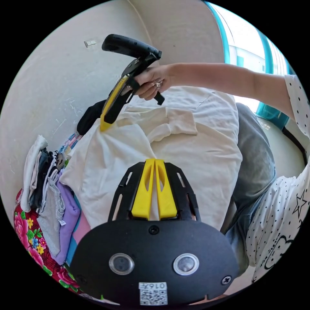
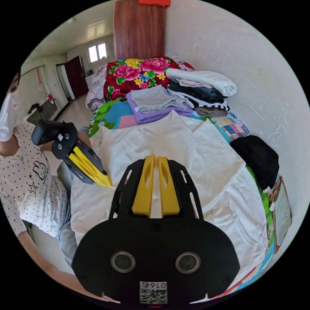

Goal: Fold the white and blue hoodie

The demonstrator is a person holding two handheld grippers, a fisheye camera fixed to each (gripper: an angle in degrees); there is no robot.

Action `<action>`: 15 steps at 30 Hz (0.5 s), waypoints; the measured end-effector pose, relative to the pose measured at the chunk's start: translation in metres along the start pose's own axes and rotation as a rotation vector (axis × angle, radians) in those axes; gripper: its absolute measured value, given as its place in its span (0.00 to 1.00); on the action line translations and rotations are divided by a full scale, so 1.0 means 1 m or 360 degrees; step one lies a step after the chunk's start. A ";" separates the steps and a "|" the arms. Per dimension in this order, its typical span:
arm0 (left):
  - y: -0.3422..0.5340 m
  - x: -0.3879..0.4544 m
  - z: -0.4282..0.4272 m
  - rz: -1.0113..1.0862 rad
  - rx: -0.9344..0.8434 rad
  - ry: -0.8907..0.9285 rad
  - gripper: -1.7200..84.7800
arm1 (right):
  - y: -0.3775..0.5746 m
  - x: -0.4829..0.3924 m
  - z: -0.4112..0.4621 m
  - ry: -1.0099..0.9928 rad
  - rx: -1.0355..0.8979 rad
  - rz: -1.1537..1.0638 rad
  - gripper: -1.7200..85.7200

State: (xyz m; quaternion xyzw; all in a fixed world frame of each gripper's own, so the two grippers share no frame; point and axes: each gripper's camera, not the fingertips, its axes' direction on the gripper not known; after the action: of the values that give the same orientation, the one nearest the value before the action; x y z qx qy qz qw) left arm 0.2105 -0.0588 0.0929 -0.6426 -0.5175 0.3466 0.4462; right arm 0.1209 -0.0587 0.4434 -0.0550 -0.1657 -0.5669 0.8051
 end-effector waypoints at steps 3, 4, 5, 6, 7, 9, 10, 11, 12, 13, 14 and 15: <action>0.008 -0.008 -0.003 -0.0028 0.0030 0.0020 0.01 | 0.008 0.003 -0.014 -0.0125 0.0098 0.0056 0.04; 0.010 -0.010 -0.004 -0.0036 0.0041 0.0024 0.01 | 0.013 0.005 -0.013 -0.0142 0.0095 0.0099 0.05; 0.014 -0.015 -0.006 -0.0063 0.0066 0.0026 0.01 | 0.015 0.006 -0.009 -0.0141 0.0035 0.0125 0.06; 0.019 -0.021 -0.008 -0.0101 0.0091 0.0030 0.01 | 0.017 0.006 -0.007 -0.0127 -0.0004 0.0133 0.06; 0.022 -0.024 -0.008 -0.0119 0.0102 0.0037 0.01 | 0.019 0.006 -0.007 -0.0088 -0.0041 0.0162 0.07; 0.031 -0.034 -0.008 -0.0177 0.0138 0.0105 0.01 | 0.025 0.004 -0.023 -0.0055 0.0107 0.0212 0.08; 0.032 -0.036 -0.008 -0.0184 0.0144 0.0126 0.01 | 0.030 0.002 -0.036 -0.0061 0.0223 0.0216 0.08; 0.035 -0.039 -0.006 -0.0193 0.0155 0.0167 0.01 | 0.033 -0.002 -0.045 -0.0057 0.0257 0.0176 0.09; 0.037 -0.041 -0.004 -0.0196 0.0157 0.0192 0.01 | 0.034 -0.005 -0.047 -0.0041 0.0249 0.0159 0.09; 0.038 -0.041 -0.002 -0.0196 0.0155 0.0198 0.01 | 0.033 -0.010 -0.048 0.0019 0.0192 0.0124 0.10; 0.040 -0.041 0.000 -0.0191 0.0149 0.0203 0.01 | 0.032 -0.016 -0.045 0.0078 0.0114 0.0071 0.10; 0.043 -0.041 0.003 -0.0181 0.0139 0.0197 0.01 | 0.030 -0.019 -0.043 0.0097 0.0074 0.0048 0.10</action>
State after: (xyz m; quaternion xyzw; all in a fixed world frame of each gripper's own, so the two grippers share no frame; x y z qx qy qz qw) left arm 0.2138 -0.1004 0.0514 -0.6122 -0.5090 0.3026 0.5239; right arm 0.1518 -0.0425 0.3999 -0.0214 -0.1535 -0.5521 0.8192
